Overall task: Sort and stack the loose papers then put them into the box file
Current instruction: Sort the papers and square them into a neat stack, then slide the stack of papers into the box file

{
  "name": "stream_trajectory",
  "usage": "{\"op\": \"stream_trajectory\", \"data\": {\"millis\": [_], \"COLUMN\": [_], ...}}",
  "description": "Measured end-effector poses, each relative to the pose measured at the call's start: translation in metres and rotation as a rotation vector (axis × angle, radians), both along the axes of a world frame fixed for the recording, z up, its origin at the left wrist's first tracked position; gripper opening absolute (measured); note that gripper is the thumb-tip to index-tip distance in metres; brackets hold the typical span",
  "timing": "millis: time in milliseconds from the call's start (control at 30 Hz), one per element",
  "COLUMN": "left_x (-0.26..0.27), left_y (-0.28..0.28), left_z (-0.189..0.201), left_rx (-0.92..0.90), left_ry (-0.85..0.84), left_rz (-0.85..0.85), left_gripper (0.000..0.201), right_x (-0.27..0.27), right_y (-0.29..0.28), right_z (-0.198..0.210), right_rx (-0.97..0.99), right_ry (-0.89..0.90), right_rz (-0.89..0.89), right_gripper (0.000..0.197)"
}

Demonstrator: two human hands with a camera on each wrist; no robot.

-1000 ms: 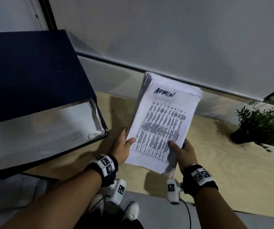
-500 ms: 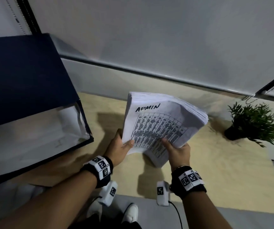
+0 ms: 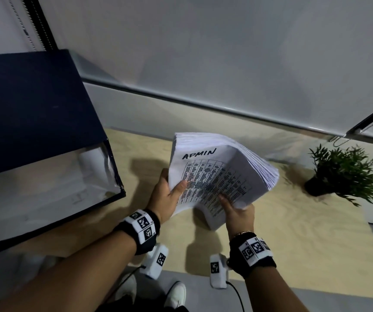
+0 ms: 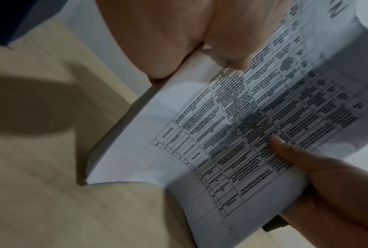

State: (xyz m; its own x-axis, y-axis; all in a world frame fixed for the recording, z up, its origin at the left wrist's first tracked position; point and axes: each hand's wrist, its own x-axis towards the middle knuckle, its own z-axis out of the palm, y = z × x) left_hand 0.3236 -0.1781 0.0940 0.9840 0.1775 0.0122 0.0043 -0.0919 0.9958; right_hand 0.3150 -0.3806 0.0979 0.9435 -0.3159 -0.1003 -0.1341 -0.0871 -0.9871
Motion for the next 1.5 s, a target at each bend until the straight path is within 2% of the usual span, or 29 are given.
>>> {"op": "stream_trajectory", "data": {"millis": [100,233,367,500,567,667,733,867,1000,1100,1200,1300,1500], "left_x": [-0.003,-0.004,-0.013,-0.026,-0.036,-0.054,-0.069,-0.105,-0.141,-0.176,-0.210,-0.232,-0.239], "left_y": [-0.001,0.002,0.006,0.013,0.020,0.034,0.044,0.062,0.082,0.098,0.112,0.127,0.157], "left_z": [-0.002,0.014,0.042,0.073,0.084,0.101,0.112,0.132,0.131,0.126,0.124,0.128,0.156], "left_rx": [0.060,0.102,0.182,0.176,0.193,0.181,0.134,0.009,-0.253,-0.452,-0.637,-0.688,-0.609], "left_ry": [0.012,-0.011,-0.089,-0.115,-0.118,-0.081,-0.068,-0.038,0.096,0.215,0.301,0.367,0.455], "left_rz": [0.016,0.096,0.097,0.071,0.077,0.110,0.145,0.217,0.325,0.457,0.505,0.526,0.578], "left_gripper": [0.038,0.021,0.024,0.031,0.027,0.024,0.025,0.026,0.027,0.026,0.027,0.033,0.036], "right_x": [0.001,0.000,0.000,-0.005,-0.011,-0.021,-0.024,-0.032,-0.054,-0.071,-0.080,-0.086,-0.075], "right_y": [0.003,0.005,0.003,0.006,0.009,0.017,0.022,0.032,0.049,0.068,0.086,0.105,0.142], "right_z": [0.006,0.022,0.043,0.063,0.070,0.087,0.099,0.112,0.123,0.127,0.131,0.140,0.155], "right_rx": [0.000,-0.033,-0.147,-0.253,-0.230,-0.088,-0.020,-0.069,-0.080,0.003,0.174,0.149,-0.111], "right_ry": [0.015,-0.010,-0.055,-0.090,-0.124,-0.152,-0.170,-0.164,-0.107,-0.016,0.148,0.238,0.270], "right_rz": [0.002,0.030,0.073,0.102,0.104,0.119,0.180,0.376,0.625,0.831,0.891,0.958,1.016], "right_gripper": [0.022,0.020,0.032,0.040,0.044,0.044,0.036,0.030,0.020,0.030,0.034,0.030,0.017]}}
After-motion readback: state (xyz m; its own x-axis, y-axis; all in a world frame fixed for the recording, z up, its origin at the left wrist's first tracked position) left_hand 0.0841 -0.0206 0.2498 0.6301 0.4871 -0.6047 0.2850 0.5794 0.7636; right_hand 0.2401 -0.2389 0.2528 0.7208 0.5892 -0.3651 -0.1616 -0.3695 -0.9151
